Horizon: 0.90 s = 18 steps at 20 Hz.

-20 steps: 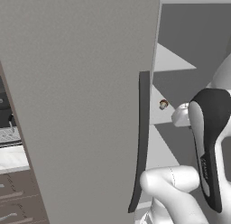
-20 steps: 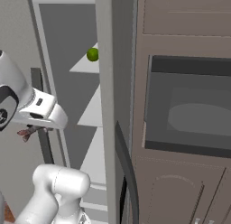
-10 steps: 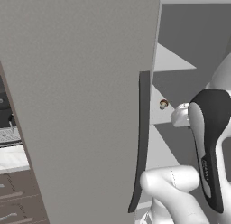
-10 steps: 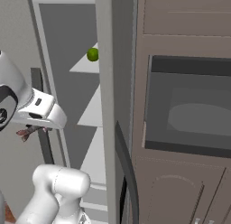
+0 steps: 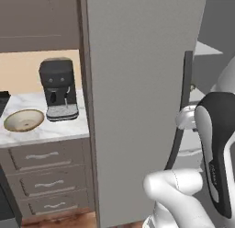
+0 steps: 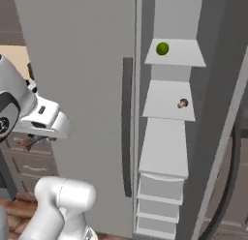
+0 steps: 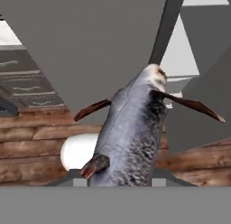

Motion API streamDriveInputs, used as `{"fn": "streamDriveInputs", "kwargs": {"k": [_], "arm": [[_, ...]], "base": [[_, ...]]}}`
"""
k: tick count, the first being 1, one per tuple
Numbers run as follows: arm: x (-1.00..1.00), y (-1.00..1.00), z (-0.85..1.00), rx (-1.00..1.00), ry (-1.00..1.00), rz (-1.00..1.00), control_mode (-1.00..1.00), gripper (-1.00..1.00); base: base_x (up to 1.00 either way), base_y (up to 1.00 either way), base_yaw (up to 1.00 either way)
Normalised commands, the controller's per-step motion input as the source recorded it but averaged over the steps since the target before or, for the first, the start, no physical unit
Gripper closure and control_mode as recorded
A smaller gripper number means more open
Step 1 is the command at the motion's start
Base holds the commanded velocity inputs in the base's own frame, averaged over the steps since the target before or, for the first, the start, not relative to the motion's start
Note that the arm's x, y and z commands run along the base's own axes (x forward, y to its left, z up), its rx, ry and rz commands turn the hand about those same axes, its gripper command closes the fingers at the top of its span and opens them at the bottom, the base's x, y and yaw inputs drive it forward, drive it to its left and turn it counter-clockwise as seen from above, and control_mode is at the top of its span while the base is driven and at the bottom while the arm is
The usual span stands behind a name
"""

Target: Take the lime, mushroom, and fish from the freezer and place them in the bowl on the counter.

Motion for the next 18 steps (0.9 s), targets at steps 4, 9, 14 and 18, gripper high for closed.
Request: {"fn": "streamDriveInputs", "kwargs": {"k": [4,9,14,18], "arm": [[0.00,0.00,0.00,0.00,0.00,0.00,1.00,1.00],[0.00,0.00,0.00,0.00,0.00,0.00,1.00,1.00],[0.00,0.00,0.00,0.00,0.00,0.00,1.00,1.00],[0.00,0.00,0.00,0.00,0.00,0.00,1.00,1.00]], "base": [[-0.07,1.00,0.07],[0.20,1.00,0.07],[0.46,0.99,0.00],[0.57,0.49,-0.01]]}}
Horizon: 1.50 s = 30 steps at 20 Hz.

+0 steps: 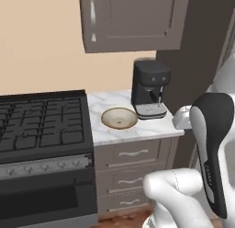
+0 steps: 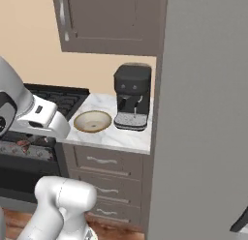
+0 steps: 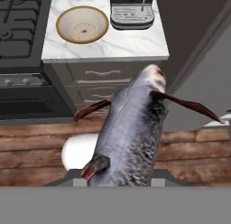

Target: Take the lime, mushroom, and fish from the freezer and place them in the bowl on the counter.

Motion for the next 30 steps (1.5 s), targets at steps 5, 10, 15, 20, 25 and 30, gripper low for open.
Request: {"fn": "streamDriveInputs", "kwargs": {"k": [5,10,15,20,25,30], "arm": [[0.00,0.00,0.00,0.00,0.00,0.00,1.00,1.00],[0.00,0.00,0.00,0.00,0.00,0.00,1.00,1.00],[0.00,0.00,0.00,0.00,0.00,0.00,1.00,1.00],[0.00,0.00,0.00,0.00,0.00,0.00,1.00,1.00],[0.08,0.01,-0.02,0.00,0.00,0.00,-1.00,1.00],[0.72,0.00,-0.23,0.00,0.00,0.00,-1.00,1.00]], "base": [[0.54,0.44,-0.03],[0.52,0.35,-0.03],[0.33,0.43,-0.01],[0.39,0.30,0.00],[0.24,0.12,0.00],[0.00,0.00,0.00]]}}
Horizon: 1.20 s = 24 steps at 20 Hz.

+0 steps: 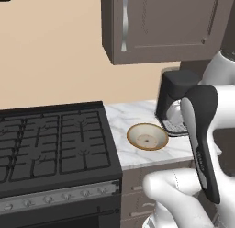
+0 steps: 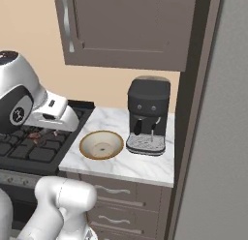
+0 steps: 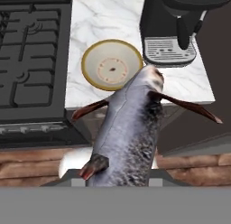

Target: Take the lime, mushroom, and fish from the freezer and place them in the bowl on the counter.

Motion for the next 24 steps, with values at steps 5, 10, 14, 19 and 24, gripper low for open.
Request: {"fn": "streamDriveInputs", "kwargs": {"k": [5,10,14,19,24], "arm": [[0.95,0.00,-0.50,0.00,0.02,-0.01,-1.00,1.00],[0.90,0.00,-0.63,0.00,0.09,0.00,-1.00,1.00],[0.77,0.06,-0.57,0.00,0.13,0.00,-1.00,1.00],[0.63,0.03,-0.51,0.00,0.14,-0.01,-1.00,1.00],[0.67,0.00,-0.61,0.00,0.09,0.00,-1.00,1.00]], "base": [[0.00,0.00,0.00],[0.00,0.00,0.00],[0.00,0.00,0.00],[0.00,0.00,0.00],[0.00,0.00,0.00]]}}
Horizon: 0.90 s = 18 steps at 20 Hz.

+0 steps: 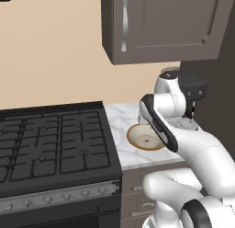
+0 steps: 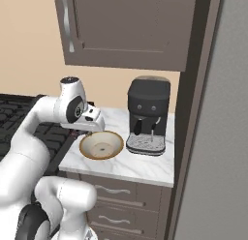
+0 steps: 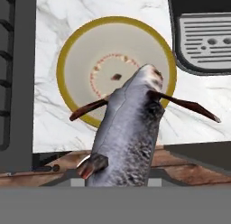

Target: Take the lime, mushroom, and fish from the freezer and place them in the bowl on the counter.

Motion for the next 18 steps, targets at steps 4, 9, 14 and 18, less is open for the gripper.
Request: {"fn": "streamDriveInputs", "kwargs": {"k": [4,9,14,18], "arm": [[0.58,-0.03,-0.82,0.03,0.00,0.00,-1.00,1.00],[0.58,-0.06,-0.86,0.05,-0.01,0.00,-1.00,1.00],[0.39,0.00,-0.65,0.00,-0.05,0.00,-1.00,1.00],[0.21,0.00,-0.34,0.00,-0.02,0.00,-1.00,1.00]], "base": [[0.00,0.00,0.00],[0.00,0.00,0.00],[0.00,0.00,0.00],[0.00,0.00,0.00]]}}
